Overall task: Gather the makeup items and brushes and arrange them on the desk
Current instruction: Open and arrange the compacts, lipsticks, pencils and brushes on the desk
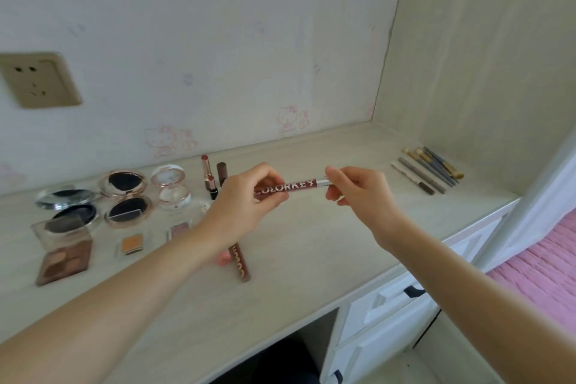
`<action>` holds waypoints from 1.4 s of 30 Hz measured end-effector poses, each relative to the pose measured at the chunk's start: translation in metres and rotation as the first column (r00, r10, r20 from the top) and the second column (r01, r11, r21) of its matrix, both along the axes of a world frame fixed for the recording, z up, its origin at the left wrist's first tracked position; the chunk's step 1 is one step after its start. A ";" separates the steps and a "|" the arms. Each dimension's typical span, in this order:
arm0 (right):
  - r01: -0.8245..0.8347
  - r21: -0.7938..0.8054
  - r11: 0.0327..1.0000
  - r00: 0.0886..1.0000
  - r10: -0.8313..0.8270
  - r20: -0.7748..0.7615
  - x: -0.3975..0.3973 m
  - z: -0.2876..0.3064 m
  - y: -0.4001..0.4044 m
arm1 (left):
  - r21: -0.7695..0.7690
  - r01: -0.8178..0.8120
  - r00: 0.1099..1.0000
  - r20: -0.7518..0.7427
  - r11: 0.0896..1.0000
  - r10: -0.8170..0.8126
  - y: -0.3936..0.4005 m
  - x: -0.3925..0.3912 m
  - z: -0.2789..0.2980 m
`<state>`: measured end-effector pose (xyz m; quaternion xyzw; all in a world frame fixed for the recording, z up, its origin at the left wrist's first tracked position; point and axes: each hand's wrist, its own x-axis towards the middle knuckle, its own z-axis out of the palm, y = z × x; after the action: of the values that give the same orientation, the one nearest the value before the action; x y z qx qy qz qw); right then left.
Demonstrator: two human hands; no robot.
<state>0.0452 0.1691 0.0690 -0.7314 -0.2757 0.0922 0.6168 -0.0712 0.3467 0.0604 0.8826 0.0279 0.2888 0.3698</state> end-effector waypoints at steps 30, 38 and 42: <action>-0.315 0.168 0.934 0.921 0.343 -0.182 -0.173 -0.047 0.158 | -0.044 -0.451 0.889 0.069 0.891 0.453 0.075 -0.208 -0.062; -0.300 0.336 0.893 0.851 0.410 -0.329 -0.182 -0.053 0.162 | 0.041 -0.467 0.882 0.088 0.883 0.462 0.072 -0.208 -0.064; -0.259 0.389 0.884 0.851 0.400 -0.341 -0.184 -0.053 0.159 | 0.066 -0.477 0.877 0.096 0.877 0.470 0.073 -0.207 -0.064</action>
<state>-0.1383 0.3280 0.0156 -0.5230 -0.2739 0.3027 0.7482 -0.2786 0.4195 -0.0037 0.8526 0.2159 0.4050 0.2498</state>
